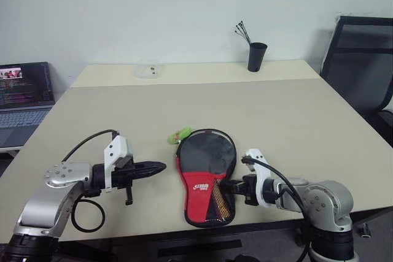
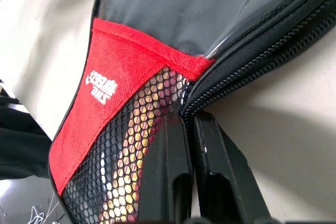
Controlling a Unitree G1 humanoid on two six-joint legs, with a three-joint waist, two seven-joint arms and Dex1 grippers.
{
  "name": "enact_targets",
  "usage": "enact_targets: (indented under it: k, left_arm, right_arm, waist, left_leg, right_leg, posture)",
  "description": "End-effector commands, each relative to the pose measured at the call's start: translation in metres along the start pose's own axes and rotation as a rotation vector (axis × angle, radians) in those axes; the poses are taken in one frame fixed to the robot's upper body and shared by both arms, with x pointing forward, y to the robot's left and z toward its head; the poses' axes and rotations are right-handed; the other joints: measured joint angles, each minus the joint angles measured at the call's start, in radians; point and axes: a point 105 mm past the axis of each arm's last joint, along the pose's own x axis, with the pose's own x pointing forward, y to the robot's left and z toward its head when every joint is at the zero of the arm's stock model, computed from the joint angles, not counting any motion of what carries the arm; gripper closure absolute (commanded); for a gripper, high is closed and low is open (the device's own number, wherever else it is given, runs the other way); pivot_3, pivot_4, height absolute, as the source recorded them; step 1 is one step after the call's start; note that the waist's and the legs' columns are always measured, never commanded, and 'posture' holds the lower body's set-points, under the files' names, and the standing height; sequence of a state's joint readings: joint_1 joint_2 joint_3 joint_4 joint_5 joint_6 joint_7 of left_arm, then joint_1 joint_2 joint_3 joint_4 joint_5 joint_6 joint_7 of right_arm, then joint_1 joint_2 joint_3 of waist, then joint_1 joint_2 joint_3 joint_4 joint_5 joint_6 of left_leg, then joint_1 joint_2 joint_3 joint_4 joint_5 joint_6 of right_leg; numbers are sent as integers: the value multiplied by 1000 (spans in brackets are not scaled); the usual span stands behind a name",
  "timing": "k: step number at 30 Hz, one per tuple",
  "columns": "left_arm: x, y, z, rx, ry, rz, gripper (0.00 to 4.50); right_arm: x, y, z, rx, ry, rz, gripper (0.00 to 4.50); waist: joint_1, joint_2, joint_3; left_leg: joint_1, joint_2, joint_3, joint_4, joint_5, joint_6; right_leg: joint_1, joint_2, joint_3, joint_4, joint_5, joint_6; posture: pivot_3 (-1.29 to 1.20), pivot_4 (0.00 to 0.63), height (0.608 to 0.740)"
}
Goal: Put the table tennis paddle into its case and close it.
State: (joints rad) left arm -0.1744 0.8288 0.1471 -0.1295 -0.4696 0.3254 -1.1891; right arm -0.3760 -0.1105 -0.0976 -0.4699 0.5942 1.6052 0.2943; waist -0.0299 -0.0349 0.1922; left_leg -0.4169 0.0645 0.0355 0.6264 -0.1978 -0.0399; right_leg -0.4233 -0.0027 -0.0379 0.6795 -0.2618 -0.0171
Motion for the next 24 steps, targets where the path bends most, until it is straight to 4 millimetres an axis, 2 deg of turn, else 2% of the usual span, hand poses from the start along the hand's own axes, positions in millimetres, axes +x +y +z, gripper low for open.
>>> enact_targets:
  k: [1,8,12,15,18,24]
  left_arm:
    - [-1,0,8,38,-15,9,4500]
    - [-1,-1,6,36,-17,29,4500]
    - [-1,6,6,36,-31,74,4500]
    - [-1,20,9,40,-54,149,4500]
    - [2,35,13,31,-89,220,4500]
    - [5,59,11,-11,-96,317,4500]
  right_arm:
    - [-6,4,0,-12,-24,0,3792]
    - [-19,4,-3,-33,-47,-4,1396]
    - [-32,12,13,-115,-90,44,21]
    - [-38,18,36,-171,-149,74,21]
    - [-32,20,57,-201,-201,76,21]
    - [-3,31,67,-259,-214,90,21]
  waist:
    - [0,0,0]
    - [0,0,0]
    - [0,0,0]
    - [-1,0,0]
    - [1,0,0]
    - [0,0,0]
  left_leg:
    - [0,0,0,0,0,0]
    - [0,0,-1,0,0,0]
    - [0,0,0,0,0,0]
    - [1,0,-1,0,0,0]
    - [1,0,0,0,0,0]
    - [-1,0,1,0,0,0]
  right_leg:
    - [0,0,0,0,0,0]
    - [0,0,0,0,0,0]
    - [0,-1,0,0,0,0]
    - [0,0,0,0,0,0]
    - [1,1,-2,1,0,0]
    - [0,1,-1,-1,0,0]
  posture:
    - [0,150,740]
    - [0,150,740]
    - [0,150,740]
    - [0,150,740]
    - [0,150,740]
    - [0,150,740]
